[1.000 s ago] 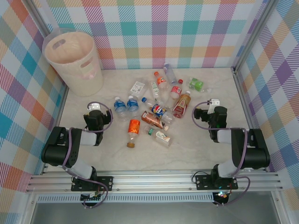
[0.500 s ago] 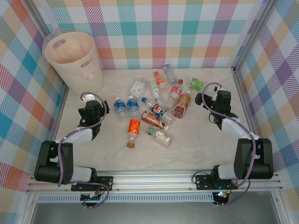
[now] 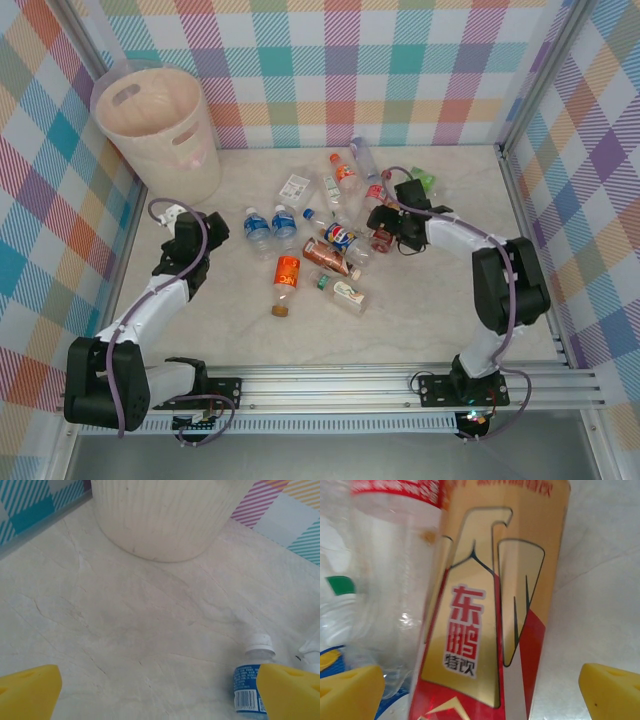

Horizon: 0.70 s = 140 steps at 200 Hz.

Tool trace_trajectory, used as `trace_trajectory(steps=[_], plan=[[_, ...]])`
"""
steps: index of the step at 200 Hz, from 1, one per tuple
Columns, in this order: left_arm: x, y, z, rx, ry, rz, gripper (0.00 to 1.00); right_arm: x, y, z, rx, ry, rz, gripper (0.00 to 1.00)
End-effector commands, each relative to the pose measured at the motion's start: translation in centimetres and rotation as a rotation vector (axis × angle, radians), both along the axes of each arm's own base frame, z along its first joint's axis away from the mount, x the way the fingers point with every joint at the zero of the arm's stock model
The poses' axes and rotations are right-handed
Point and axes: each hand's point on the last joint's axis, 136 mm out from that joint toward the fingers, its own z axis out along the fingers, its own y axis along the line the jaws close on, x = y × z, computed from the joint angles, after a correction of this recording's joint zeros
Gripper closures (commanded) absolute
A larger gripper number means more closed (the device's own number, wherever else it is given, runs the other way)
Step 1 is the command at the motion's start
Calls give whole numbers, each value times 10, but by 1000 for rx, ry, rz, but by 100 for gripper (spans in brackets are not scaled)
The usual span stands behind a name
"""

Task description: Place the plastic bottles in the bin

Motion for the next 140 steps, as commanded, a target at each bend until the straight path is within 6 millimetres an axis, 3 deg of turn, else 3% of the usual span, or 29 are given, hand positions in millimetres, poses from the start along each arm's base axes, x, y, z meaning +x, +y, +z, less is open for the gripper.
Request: trace_trajectory(steps=[1, 41, 53, 72, 110, 140], plan=[[0, -14, 4, -77, 7, -32, 0, -8, -11, -9, -80, 82, -44, 0], [2, -20, 5, -120, 11, -50, 0, -19, -39, -3, -202, 68, -111, 2], [4, -24, 7, -134, 11, -66, 0, -17, -36, -1, -211, 48, -60, 3], [7, -29, 7, -148, 12, -83, 0, -8, -15, 1, -180, -2, 120, 3], [9, -36, 5, -175, 27, -110, 0, -2, -17, -14, -282, 25, 273, 5], [9, -55, 3, -285, 24, -151, 0, -3, -27, -23, -311, 41, 247, 10]])
